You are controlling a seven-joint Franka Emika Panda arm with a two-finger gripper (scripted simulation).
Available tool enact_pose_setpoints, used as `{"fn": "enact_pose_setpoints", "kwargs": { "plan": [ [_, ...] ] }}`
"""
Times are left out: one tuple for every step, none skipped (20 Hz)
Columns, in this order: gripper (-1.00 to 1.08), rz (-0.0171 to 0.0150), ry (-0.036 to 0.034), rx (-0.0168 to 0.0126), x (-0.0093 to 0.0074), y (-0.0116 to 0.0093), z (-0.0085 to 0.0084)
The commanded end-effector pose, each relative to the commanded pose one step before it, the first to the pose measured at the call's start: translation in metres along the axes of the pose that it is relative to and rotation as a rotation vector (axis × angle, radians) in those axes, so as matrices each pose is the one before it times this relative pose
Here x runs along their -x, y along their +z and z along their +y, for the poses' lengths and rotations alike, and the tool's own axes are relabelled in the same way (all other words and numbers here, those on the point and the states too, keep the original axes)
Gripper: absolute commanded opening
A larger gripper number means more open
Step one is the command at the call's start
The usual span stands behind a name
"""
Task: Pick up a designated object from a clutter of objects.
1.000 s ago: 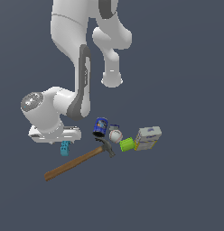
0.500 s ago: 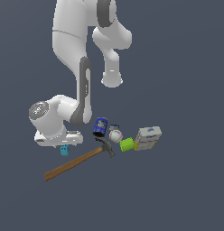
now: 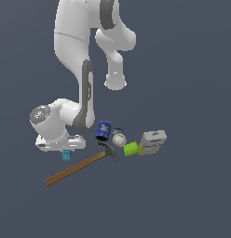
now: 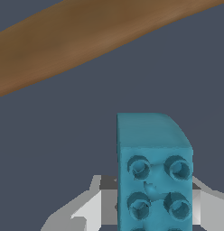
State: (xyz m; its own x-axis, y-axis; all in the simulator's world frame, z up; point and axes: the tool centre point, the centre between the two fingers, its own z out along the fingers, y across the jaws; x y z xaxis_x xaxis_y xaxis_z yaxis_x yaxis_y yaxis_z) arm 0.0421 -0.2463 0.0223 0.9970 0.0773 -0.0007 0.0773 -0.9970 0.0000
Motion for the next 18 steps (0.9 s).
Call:
{"fn": "enact_pose_setpoints", "kwargs": {
  "plan": [
    [-1.00, 0.00078, -0.00076, 0.00005, -0.00057, 0.00013, -0.00043],
    [-1.00, 0.00000, 0.00000, 0.00000, 0.00000, 0.00000, 0.00000],
    [-1.00, -0.00067, 0.00071, -0.00007, 0.00052, -0.00011, 0.00042],
    [-1.00, 0.00000, 0.00000, 0.00000, -0.00005, -0.00022, -0.00026],
    [-1.00, 0.00000, 0.00000, 0.00000, -0.00016, -0.00066, -0.00078],
    [-1.00, 0.00000, 0.00000, 0.00000, -0.00027, -0.00110, -0.00130],
    [-1.00, 0.00000, 0.00000, 0.00000, -0.00038, -0.00154, -0.00183],
    [-1.00, 0.00000, 0.00000, 0.00000, -0.00048, -0.00199, -0.00236],
    [-1.00, 0.00000, 0.00000, 0.00000, -0.00060, -0.00244, -0.00290],
    [-1.00, 0.00000, 0.00000, 0.00000, -0.00071, -0.00291, -0.00345],
    [-1.00, 0.00000, 0.00000, 0.00000, -0.00083, -0.00338, -0.00401],
    [-1.00, 0.00000, 0.00000, 0.00000, -0.00095, -0.00386, -0.00458],
    [-1.00, 0.00000, 0.00000, 0.00000, -0.00107, -0.00436, -0.00517],
    [-1.00, 0.00000, 0.00000, 0.00000, -0.00120, -0.00488, -0.00578],
    [-1.00, 0.00000, 0.00000, 0.00000, -0.00133, -0.00542, -0.00641],
    [-1.00, 0.00000, 0.00000, 0.00000, -0.00147, -0.00596, -0.00704],
    [-1.00, 0.00000, 0.00000, 0.00000, -0.00160, -0.00649, -0.00766],
    [-1.00, 0.00000, 0.00000, 0.00000, -0.00173, -0.00701, -0.00825]
  ]
}}
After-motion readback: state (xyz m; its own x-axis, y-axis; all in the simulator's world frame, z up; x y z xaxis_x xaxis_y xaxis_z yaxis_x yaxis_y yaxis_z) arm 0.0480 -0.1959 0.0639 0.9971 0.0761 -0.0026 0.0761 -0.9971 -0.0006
